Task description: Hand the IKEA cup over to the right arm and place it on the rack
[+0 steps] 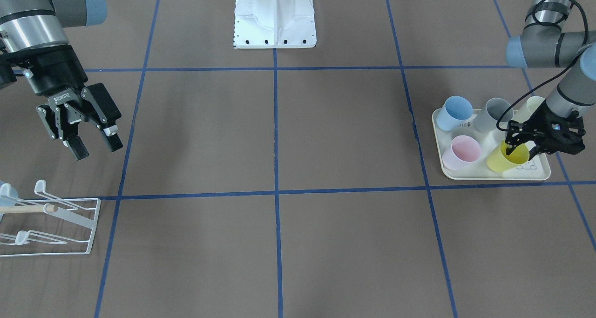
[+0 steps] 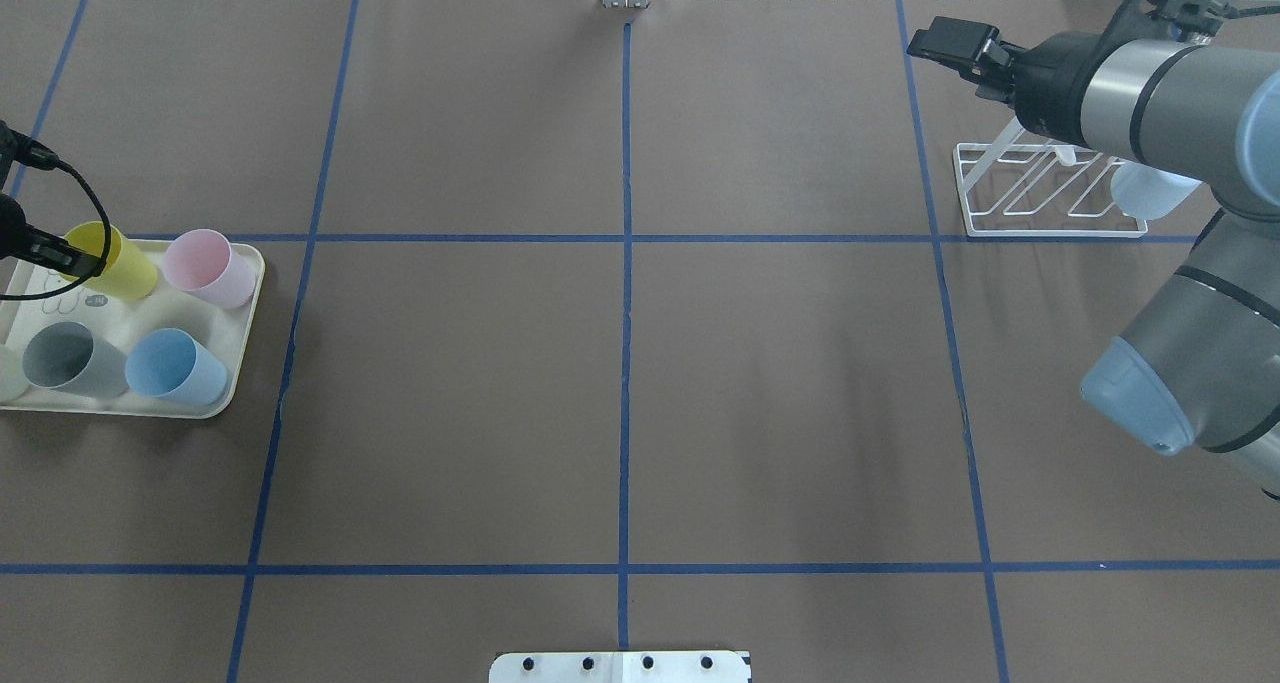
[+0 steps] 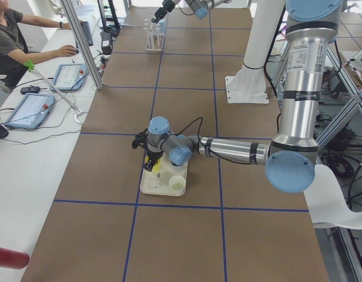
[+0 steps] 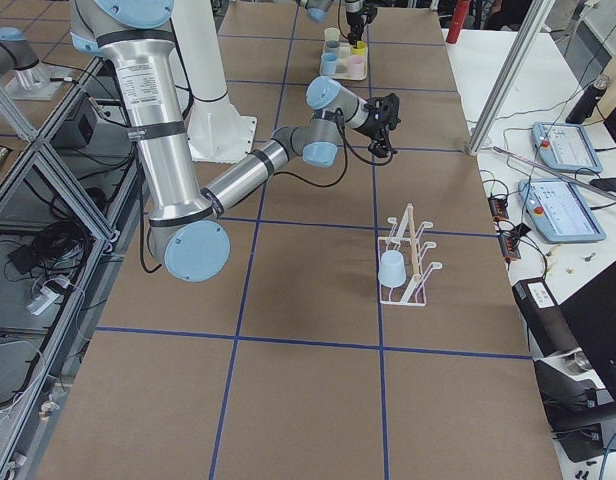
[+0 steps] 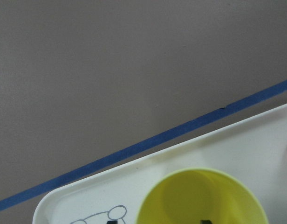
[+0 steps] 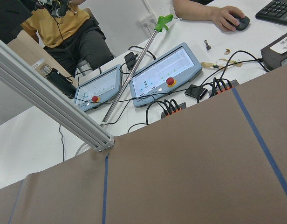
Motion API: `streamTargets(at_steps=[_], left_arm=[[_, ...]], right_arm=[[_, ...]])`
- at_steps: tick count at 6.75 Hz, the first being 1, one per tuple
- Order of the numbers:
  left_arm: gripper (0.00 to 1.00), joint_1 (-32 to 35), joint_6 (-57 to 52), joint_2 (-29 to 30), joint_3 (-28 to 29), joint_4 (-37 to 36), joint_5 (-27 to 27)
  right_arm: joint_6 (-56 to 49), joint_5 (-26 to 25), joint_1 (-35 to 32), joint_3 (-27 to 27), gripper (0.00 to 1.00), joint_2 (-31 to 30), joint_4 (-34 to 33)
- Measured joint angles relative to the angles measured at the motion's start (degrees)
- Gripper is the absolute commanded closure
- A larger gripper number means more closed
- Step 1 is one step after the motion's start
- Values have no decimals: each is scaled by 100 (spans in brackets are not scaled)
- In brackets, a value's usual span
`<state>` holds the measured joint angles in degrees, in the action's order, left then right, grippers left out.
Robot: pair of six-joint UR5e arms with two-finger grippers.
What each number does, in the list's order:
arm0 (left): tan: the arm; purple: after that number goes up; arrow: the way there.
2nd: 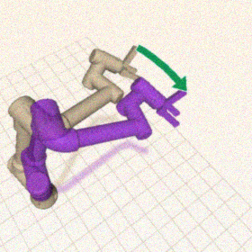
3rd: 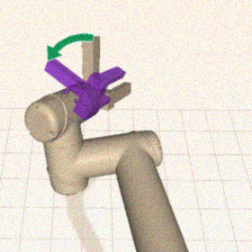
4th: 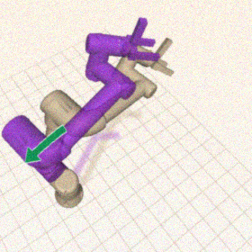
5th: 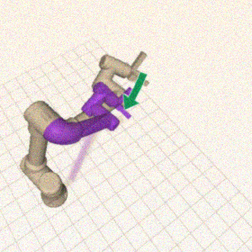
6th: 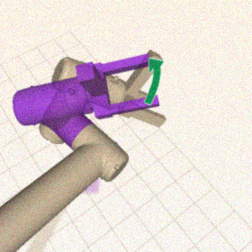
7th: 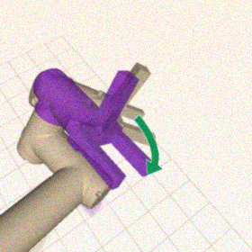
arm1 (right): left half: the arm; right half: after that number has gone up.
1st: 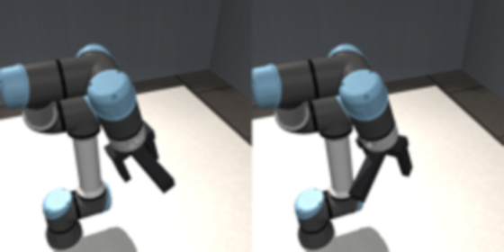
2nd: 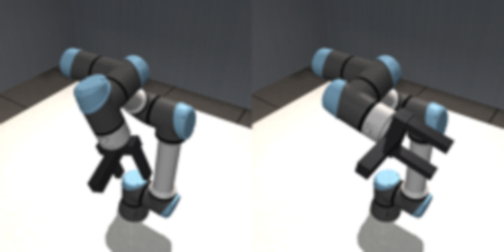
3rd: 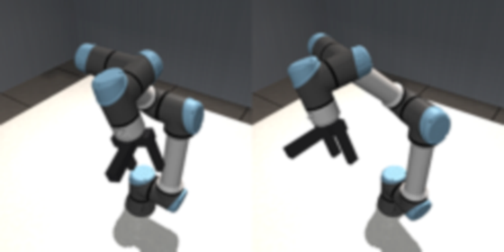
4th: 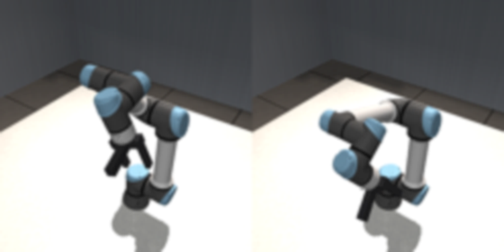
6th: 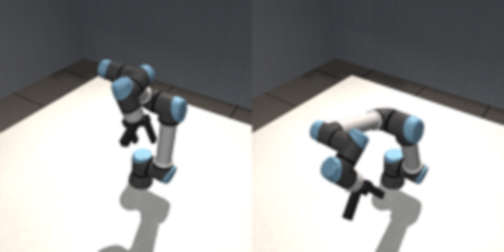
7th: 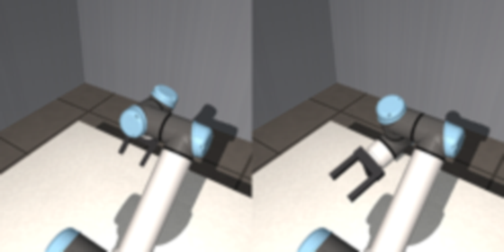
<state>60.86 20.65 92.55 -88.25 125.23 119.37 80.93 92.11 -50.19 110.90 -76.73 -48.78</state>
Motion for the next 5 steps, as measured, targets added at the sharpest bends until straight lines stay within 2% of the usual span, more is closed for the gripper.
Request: streamTargets(at_steps=[2, 5], left_arm=[[82, -3, -16, 31, 1, -15, -1], [98, 137, -110, 39, -40, -46, 7]], right_arm=[[0, 0, -1, 16, 0, 0, -6], [2, 0, -8, 57, 0, -5, -9]])
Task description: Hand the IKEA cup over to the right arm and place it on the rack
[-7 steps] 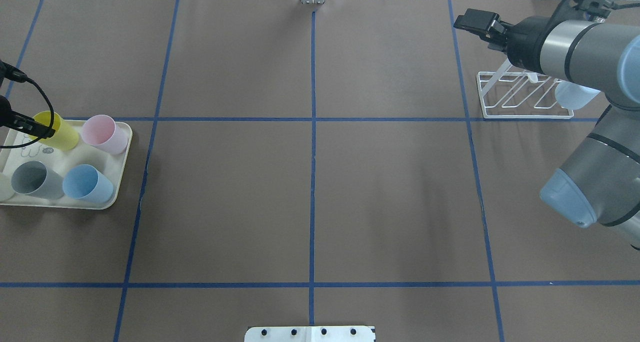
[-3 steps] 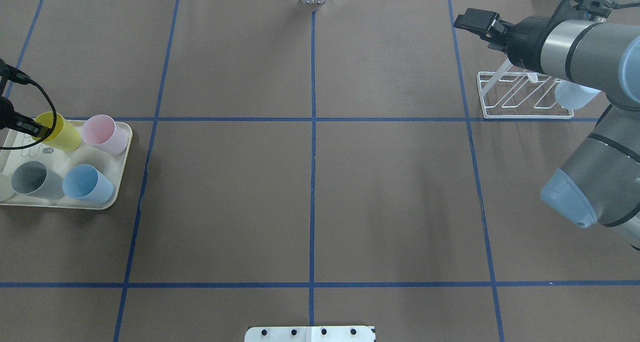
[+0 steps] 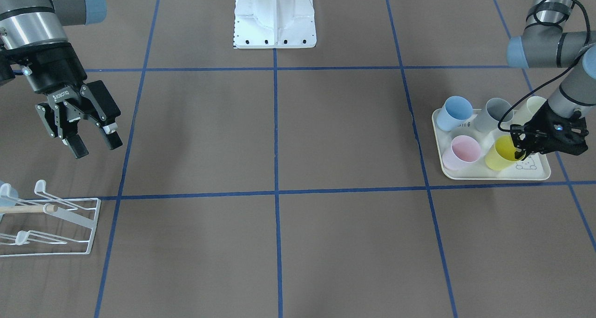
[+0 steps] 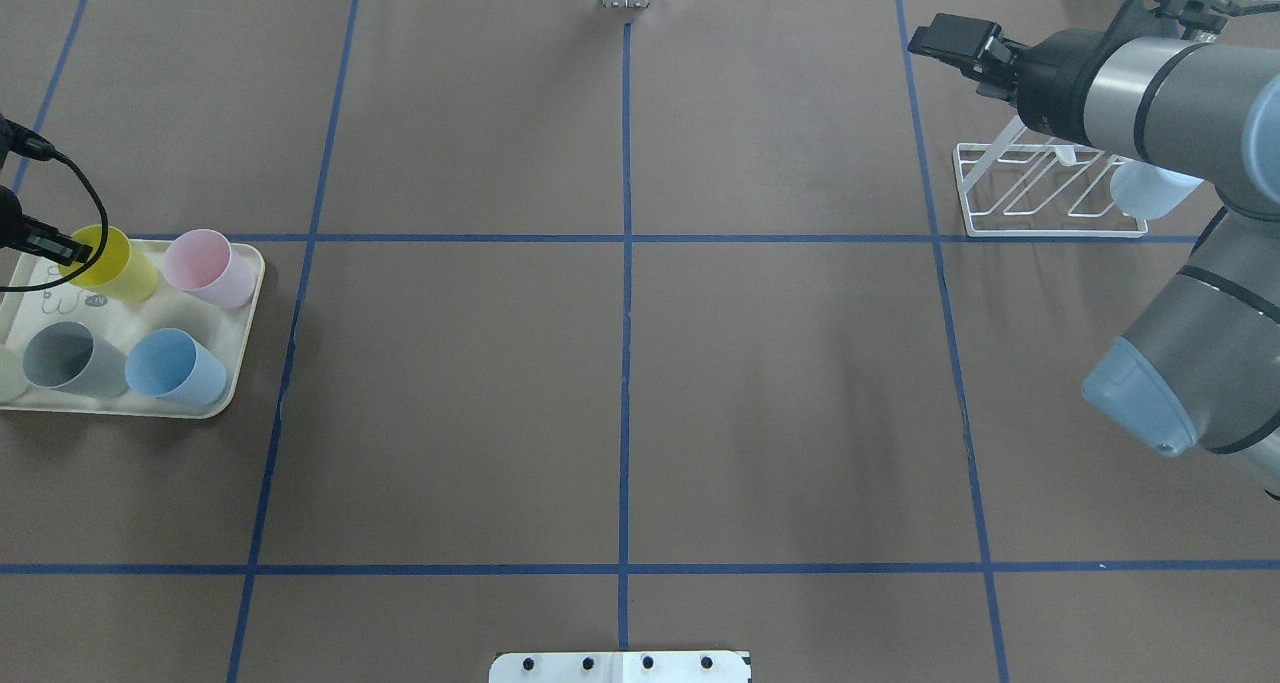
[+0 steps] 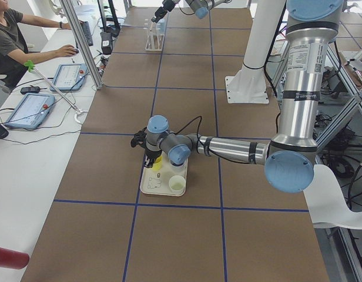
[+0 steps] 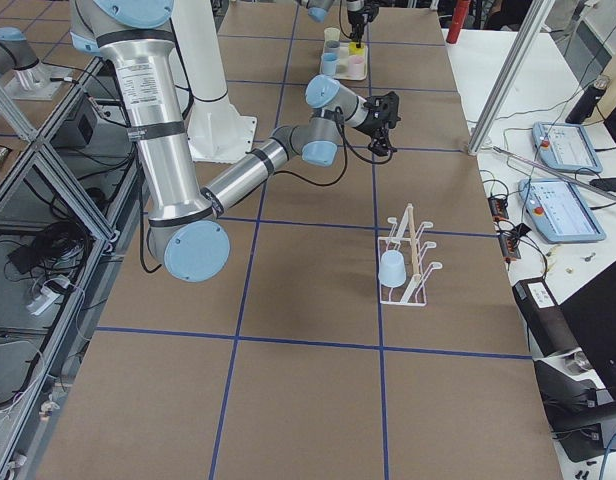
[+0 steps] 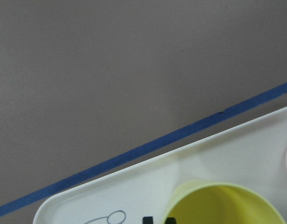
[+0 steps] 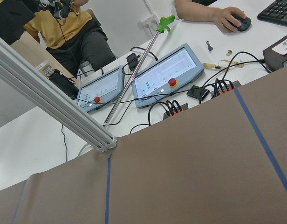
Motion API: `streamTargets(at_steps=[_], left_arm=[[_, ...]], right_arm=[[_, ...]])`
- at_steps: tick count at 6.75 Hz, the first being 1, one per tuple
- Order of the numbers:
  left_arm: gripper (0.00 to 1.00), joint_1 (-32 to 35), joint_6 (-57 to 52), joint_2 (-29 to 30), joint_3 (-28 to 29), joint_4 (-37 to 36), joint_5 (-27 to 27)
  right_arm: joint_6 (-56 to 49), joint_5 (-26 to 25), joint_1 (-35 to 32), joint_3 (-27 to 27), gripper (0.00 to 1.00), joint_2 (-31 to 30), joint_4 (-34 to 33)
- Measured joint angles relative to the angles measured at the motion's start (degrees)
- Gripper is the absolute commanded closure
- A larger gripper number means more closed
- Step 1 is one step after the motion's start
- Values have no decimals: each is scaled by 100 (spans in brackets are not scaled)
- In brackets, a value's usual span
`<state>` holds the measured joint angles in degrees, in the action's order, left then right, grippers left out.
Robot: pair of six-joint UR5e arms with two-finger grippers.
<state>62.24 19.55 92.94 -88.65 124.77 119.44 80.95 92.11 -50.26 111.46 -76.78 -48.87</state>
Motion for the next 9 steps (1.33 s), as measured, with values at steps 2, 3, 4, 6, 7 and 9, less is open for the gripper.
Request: streamTargets(at_steps=[2, 3, 4, 6, 7, 9], left_arm=[[100, 392, -434, 15, -169, -364, 18], [100, 541, -540, 59, -429, -749, 14], [100, 689, -547, 178, -696, -1151, 4], [100, 880, 325, 441, -1042, -1392, -247], [100, 887, 1010, 570, -1116, -1273, -460], [100, 829, 2617, 672, -1180, -502, -759]], right_arm=[[0, 0, -1, 13, 0, -3, 0], [0, 0, -1, 15, 0, -3, 0], [7, 0, 1, 18, 0, -2, 2], [86, -6, 45, 15, 0, 93, 34], [105, -10, 74, 12, 0, 181, 44], [339, -33, 123, -17, 0, 431, 51]])
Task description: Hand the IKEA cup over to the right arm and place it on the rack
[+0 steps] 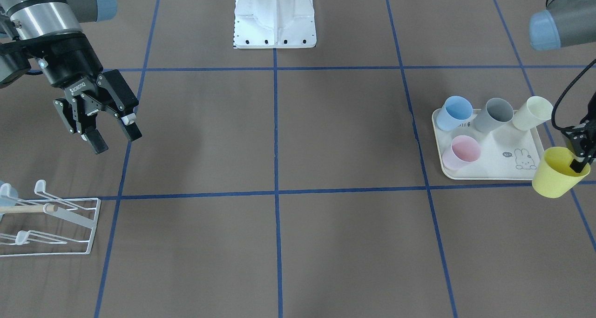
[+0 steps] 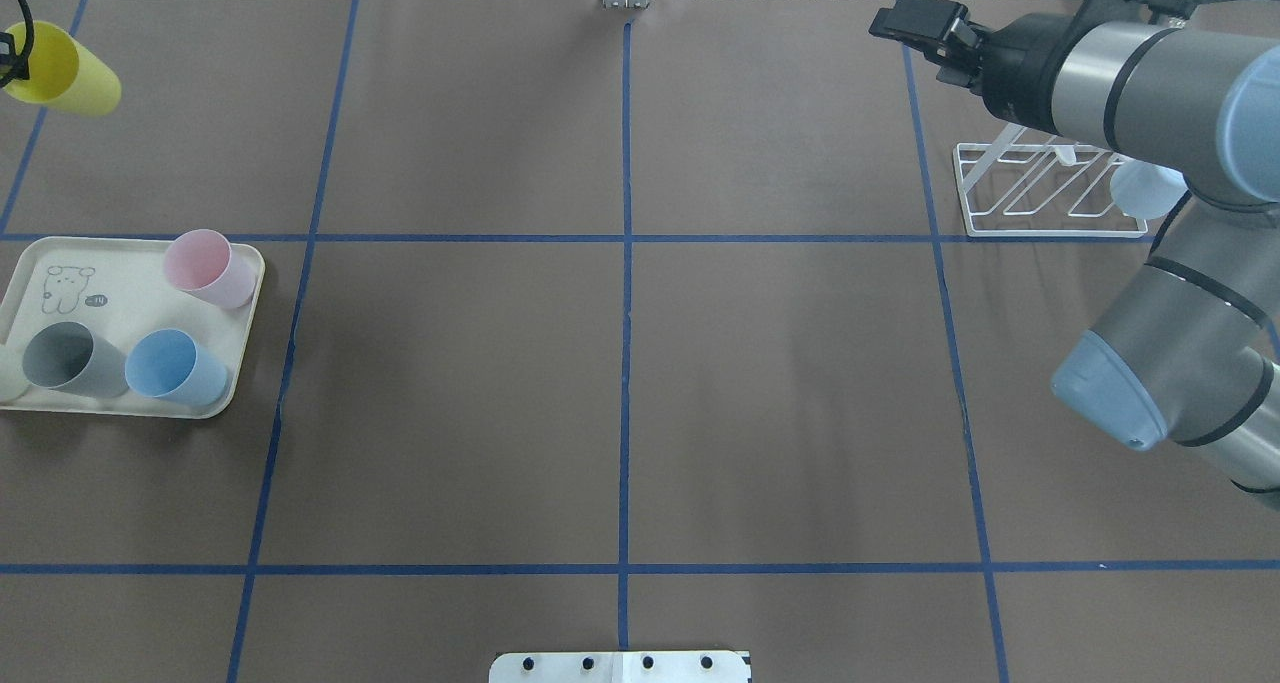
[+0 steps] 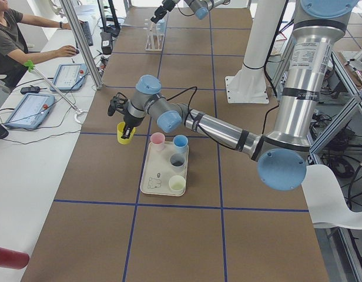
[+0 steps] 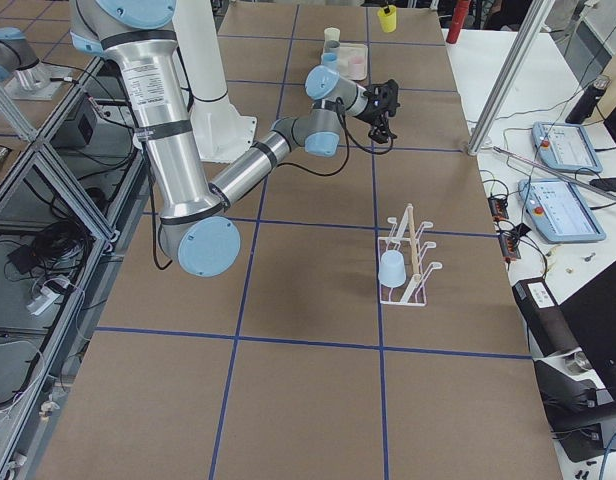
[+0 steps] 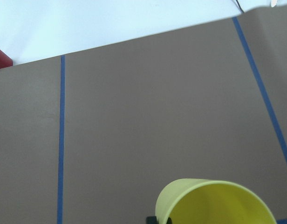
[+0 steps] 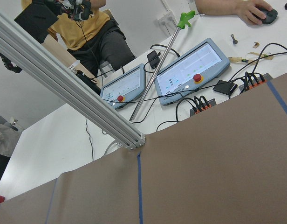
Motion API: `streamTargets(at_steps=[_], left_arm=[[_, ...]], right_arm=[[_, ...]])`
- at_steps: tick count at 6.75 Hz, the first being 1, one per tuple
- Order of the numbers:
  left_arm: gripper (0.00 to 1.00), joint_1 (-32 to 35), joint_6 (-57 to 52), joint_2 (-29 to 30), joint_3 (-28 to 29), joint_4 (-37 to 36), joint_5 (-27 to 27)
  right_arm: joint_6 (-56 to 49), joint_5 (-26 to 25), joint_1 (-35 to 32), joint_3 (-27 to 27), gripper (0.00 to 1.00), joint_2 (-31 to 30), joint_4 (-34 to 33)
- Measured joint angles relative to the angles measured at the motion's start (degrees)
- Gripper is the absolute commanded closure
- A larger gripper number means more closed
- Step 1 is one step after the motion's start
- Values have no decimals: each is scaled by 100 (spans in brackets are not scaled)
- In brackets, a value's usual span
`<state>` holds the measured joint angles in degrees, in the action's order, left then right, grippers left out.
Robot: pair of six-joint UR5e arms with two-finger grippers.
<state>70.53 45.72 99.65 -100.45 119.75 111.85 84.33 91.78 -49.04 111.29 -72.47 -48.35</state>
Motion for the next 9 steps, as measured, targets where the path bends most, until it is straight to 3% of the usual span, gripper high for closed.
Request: streamTargets(at_steps=[4, 6, 9], left_arm=[[100, -748, 3840, 13, 93, 2172, -744], [100, -1034, 5885, 144, 56, 3353, -822], [100, -1462, 8131, 658, 5, 4352, -1116]], right_arm=[[915, -203, 298, -23, 0, 513, 59], [1604, -399, 507, -22, 0, 583, 529], [2388, -569, 894, -23, 0, 899, 1084]])
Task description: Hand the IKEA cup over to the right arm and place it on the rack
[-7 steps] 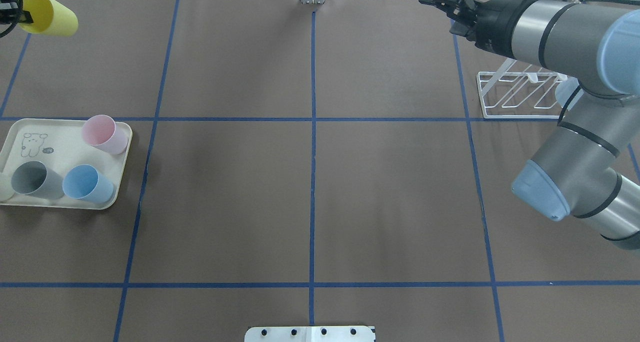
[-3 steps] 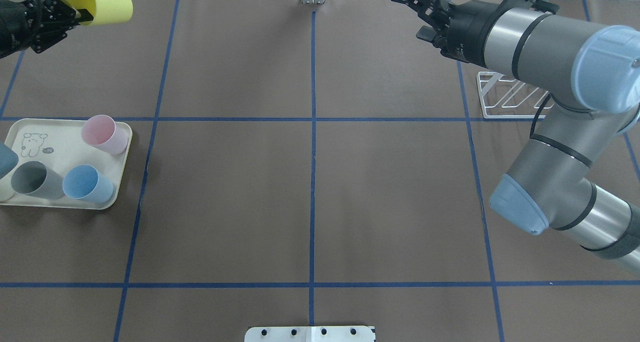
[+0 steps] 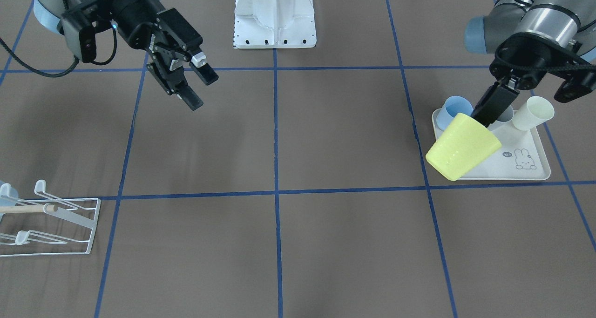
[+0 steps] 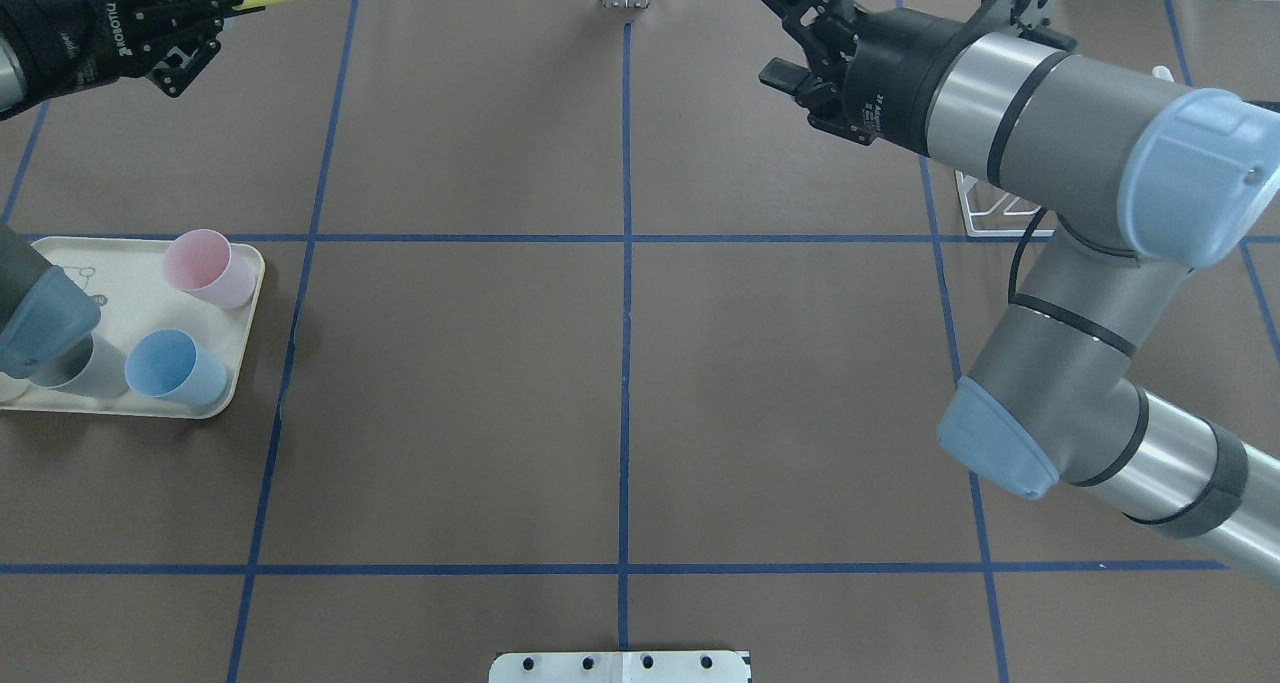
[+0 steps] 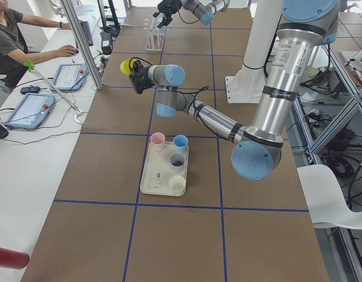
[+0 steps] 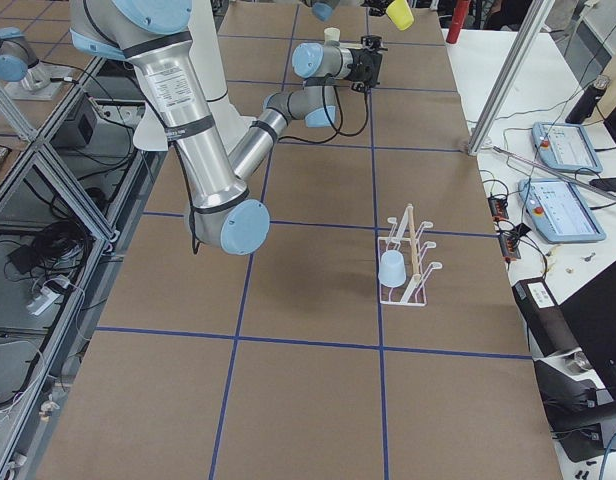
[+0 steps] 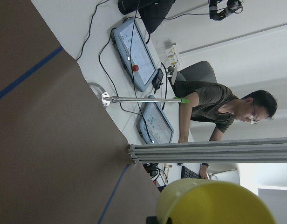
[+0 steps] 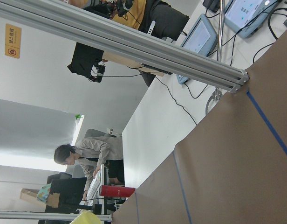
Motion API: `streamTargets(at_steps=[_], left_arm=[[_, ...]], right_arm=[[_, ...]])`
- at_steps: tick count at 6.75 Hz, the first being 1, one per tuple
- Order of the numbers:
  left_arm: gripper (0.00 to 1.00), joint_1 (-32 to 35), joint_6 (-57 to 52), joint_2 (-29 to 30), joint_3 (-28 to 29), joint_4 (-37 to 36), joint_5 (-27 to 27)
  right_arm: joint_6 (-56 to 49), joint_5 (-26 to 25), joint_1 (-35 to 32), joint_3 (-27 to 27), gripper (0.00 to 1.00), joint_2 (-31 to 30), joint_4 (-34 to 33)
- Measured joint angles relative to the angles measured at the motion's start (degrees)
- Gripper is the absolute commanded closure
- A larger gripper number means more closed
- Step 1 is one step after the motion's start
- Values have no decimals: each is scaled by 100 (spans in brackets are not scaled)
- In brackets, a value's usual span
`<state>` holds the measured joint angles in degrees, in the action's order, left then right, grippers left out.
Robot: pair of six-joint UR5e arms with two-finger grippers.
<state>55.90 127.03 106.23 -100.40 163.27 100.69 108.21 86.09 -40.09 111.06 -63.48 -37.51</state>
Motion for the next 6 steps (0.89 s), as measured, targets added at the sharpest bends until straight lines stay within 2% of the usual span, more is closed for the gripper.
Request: streamTargets(at_steps=[1, 4, 6], left_arm=[[100, -325, 533, 186, 21, 221, -380], [100, -1501, 1719, 577, 295, 1309, -2059], [100, -1938, 1971, 1001, 627, 1799, -2612]], right_arm=[[110, -23, 112, -8, 0, 64, 104], [498, -103, 250, -64, 0, 100, 662], [629, -332, 375, -94, 0, 143, 743]])
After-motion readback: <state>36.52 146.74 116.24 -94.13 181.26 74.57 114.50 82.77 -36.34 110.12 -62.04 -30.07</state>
